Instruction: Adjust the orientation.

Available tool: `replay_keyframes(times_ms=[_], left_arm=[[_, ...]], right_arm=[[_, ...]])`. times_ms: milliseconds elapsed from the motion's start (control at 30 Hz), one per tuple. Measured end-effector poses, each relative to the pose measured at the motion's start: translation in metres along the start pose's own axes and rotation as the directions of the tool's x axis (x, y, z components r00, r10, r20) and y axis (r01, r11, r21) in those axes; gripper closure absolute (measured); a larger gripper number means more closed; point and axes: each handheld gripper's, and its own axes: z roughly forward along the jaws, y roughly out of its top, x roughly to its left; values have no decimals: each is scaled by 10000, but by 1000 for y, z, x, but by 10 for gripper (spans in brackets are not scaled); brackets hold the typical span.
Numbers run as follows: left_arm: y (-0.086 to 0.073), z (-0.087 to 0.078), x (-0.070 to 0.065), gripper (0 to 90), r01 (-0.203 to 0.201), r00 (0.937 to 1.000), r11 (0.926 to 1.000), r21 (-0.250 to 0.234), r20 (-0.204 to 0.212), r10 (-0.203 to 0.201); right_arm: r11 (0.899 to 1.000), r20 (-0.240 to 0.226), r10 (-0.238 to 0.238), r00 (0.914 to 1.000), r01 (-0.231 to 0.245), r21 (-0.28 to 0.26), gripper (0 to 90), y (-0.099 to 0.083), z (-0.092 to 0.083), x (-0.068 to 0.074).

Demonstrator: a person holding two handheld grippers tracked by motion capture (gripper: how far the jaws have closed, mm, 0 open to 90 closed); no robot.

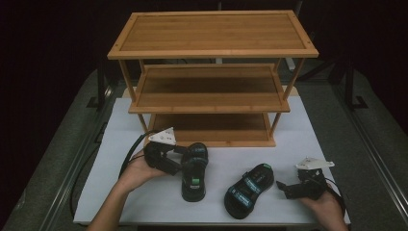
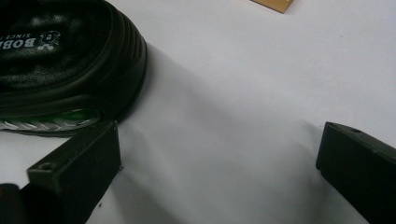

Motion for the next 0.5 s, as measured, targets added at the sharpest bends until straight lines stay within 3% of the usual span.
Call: replay_keyframes(times_ms=[233,333,433,500], left_arm=[[-27,-26,3,227,565,9947,9984,103,-865,-554],[-36,-31,4,210,763,9921,9971,51,-1006,-754],[-50,-37,3,193,993,9859,9950,128,-1365,-966],[-66,-41,0,168,1245,9774,9918,287,-1754,-1176]], right_arm=[[10000,5,-9,10000,9,5,0,0,0,0],[10000,8,12,10000,-12,2,0,0,0,0],[10000,9,-13,10000,13,-3,0,0,0,0],[10000,7,-7,10000,7,-2,0,0,0,0]])
